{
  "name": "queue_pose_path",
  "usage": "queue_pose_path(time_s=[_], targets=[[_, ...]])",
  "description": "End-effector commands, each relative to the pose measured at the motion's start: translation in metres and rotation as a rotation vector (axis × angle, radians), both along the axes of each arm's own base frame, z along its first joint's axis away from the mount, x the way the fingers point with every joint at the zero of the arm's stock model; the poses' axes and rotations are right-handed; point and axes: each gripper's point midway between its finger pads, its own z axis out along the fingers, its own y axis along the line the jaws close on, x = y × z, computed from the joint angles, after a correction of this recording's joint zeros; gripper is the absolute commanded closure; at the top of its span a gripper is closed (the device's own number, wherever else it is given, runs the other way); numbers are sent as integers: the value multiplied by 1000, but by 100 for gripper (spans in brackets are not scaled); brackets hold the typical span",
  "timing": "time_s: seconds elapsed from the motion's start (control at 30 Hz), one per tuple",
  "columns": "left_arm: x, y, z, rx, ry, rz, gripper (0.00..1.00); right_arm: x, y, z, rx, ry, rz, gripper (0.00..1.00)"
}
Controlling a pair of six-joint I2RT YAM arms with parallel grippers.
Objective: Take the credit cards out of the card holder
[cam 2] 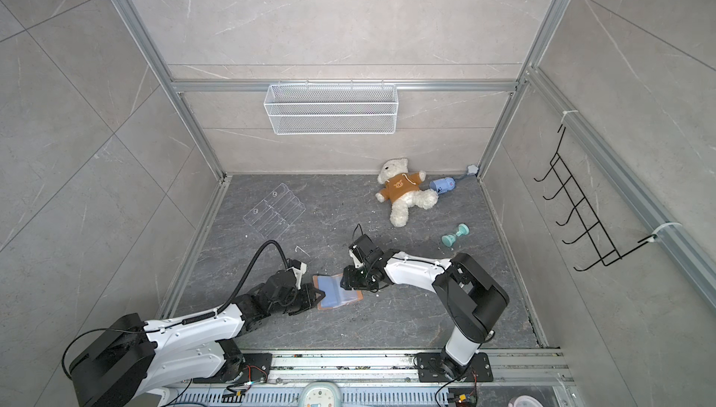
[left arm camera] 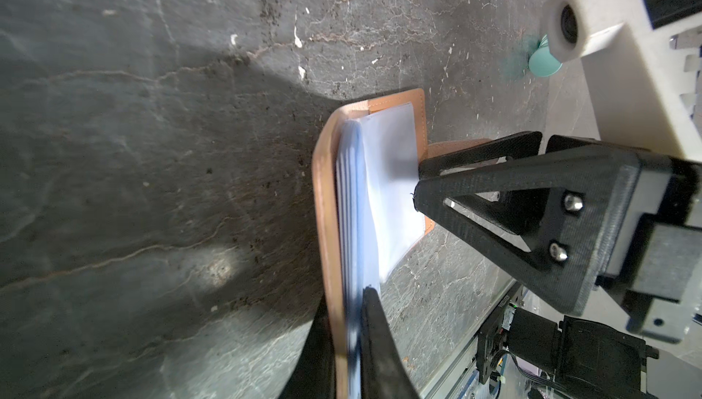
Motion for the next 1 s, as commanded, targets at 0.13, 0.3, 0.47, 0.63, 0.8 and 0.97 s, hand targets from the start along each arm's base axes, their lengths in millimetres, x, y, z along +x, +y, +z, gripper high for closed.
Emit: queue_pose_path(time_s=[0.13, 0.3, 0.47, 0.63, 0.8, 0.97], targets=[[-5, 8, -14, 39, 8, -10, 100, -17, 31, 3, 163, 59, 45, 45], [-6, 12, -16, 43, 2, -5, 100, -13, 47, 21, 259, 59, 52, 45], [-5, 18, -11, 44, -27, 19, 85, -9, 50, 19, 253, 67, 48, 45], [-4, 22, -8, 33, -41, 40, 65, -3, 30, 16, 131, 25, 17, 42], [1, 21, 3, -11, -75, 69, 54, -4, 15, 4, 43, 16, 6, 42], [5, 19, 19, -58, -116, 78, 59, -6, 12, -5, 36, 26, -5, 43]])
